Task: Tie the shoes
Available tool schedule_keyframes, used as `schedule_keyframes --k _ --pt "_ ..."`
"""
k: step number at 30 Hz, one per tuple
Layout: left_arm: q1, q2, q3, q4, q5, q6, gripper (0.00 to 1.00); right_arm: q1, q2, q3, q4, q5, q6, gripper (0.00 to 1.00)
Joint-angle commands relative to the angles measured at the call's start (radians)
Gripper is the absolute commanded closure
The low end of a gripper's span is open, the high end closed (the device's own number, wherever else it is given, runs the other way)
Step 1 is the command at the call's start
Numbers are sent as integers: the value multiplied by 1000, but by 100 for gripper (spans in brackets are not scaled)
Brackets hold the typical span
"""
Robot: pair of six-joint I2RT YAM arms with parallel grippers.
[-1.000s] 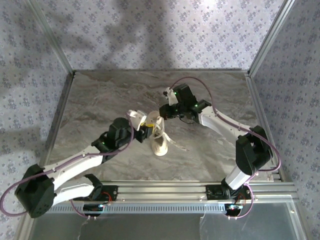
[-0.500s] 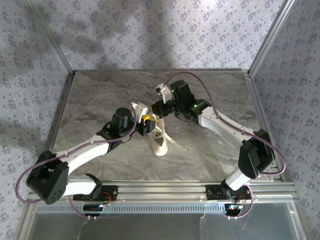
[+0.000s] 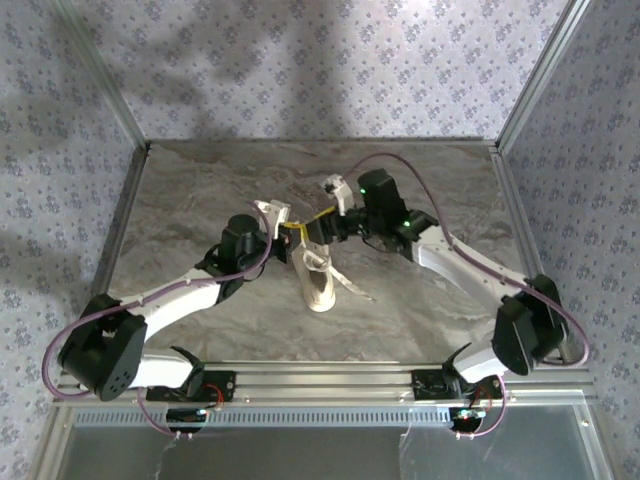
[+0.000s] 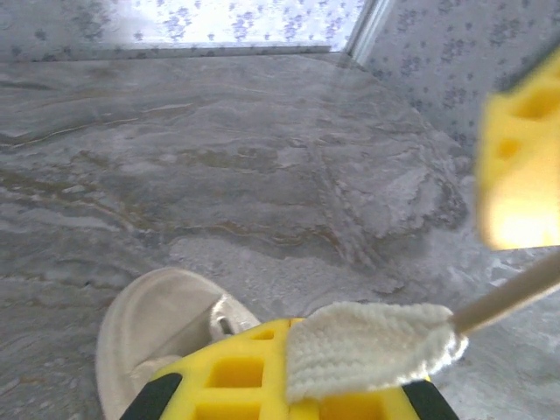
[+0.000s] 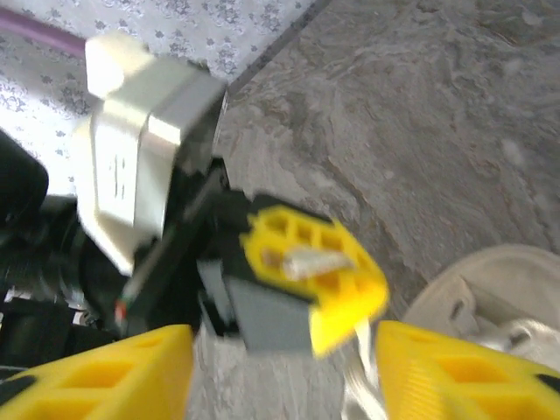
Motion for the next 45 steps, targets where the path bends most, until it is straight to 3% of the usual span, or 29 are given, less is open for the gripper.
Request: schedule_keyframes --k 1,5,10,15,22,25,27,32,35,37,40,41,43,45 --pt "23 -38 -13 -31 -26 -30 100 -54 -100 -122 -104 45 -85 38" --pt "41 -41 -33 -27 -11 -72 100 -51 -207 -274 -255 279 -180 38" --pt "63 -15 -21 -34 26 -109 100 -12 -245 -311 -333 393 -330 37" --pt "77 13 6 -48 72 -140 100 37 -155 -287 -333 433 -607 36" --pt "109 41 35 -58 130 -161 100 63 91 -179 -293 464 -648 33" --pt "124 60 56 -70 162 -164 100 84 188 -126 -279 433 -680 32" --pt "133 71 70 -78 176 -165 100 99 247 -86 -283 396 -701 26" --pt "155 90 82 -73 193 -179 100 114 366 -11 -302 342 -702 26" --pt "167 98 91 -80 207 -180 100 114 428 43 -353 338 -669 36" --pt "176 96 98 -98 213 -177 100 111 451 67 -381 340 -639 53" --pt "193 78 104 -142 216 -165 100 102 449 67 -401 381 -585 86" --pt "199 70 104 -156 218 -160 100 99 437 58 -401 390 -570 92" --pt "213 43 101 -186 218 -149 100 85 391 15 -382 406 -529 100" --pt "230 15 94 -215 217 -141 100 65 334 -34 -355 413 -489 100"
